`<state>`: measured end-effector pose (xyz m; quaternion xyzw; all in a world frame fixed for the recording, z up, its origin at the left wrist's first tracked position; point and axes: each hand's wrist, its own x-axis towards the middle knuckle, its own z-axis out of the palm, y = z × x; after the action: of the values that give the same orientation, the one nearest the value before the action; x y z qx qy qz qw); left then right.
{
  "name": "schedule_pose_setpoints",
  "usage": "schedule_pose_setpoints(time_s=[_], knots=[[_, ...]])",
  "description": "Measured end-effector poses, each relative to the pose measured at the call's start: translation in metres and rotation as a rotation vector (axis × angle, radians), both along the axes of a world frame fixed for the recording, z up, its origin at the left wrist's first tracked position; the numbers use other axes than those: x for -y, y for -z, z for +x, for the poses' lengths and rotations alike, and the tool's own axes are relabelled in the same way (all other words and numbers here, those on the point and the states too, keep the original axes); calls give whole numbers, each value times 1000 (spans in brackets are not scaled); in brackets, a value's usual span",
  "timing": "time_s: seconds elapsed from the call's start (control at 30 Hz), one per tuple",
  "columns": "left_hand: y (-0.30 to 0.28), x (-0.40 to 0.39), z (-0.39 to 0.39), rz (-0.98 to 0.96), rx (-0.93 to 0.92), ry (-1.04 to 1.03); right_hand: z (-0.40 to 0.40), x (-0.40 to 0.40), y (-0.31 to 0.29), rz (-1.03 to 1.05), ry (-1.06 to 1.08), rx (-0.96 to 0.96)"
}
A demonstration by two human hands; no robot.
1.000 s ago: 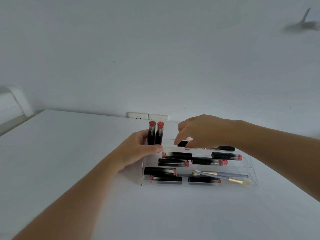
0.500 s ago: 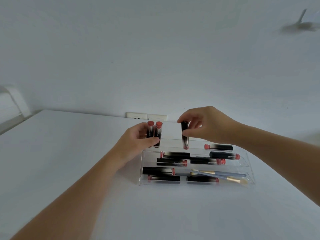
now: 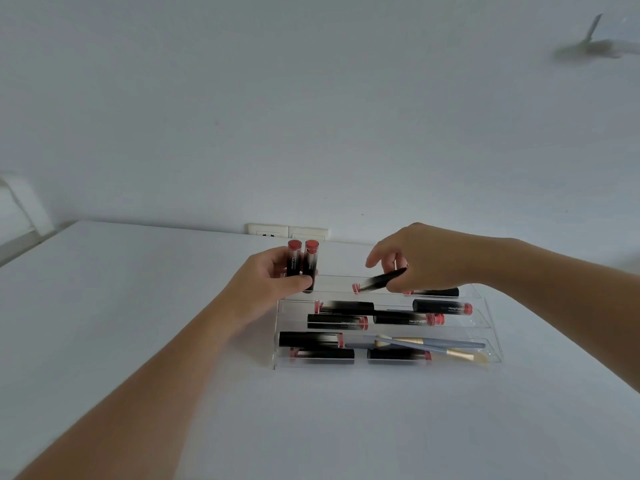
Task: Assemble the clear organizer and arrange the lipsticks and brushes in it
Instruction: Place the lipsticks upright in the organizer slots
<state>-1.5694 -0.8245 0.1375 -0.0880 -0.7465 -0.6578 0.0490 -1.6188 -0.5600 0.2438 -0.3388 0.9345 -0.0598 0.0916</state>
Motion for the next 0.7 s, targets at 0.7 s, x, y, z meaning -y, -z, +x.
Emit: schedule_pose_setpoints(time_s=[0.7], knots=[[-1,1,2,-37,4,-2,5,19,17,-620,268,186]])
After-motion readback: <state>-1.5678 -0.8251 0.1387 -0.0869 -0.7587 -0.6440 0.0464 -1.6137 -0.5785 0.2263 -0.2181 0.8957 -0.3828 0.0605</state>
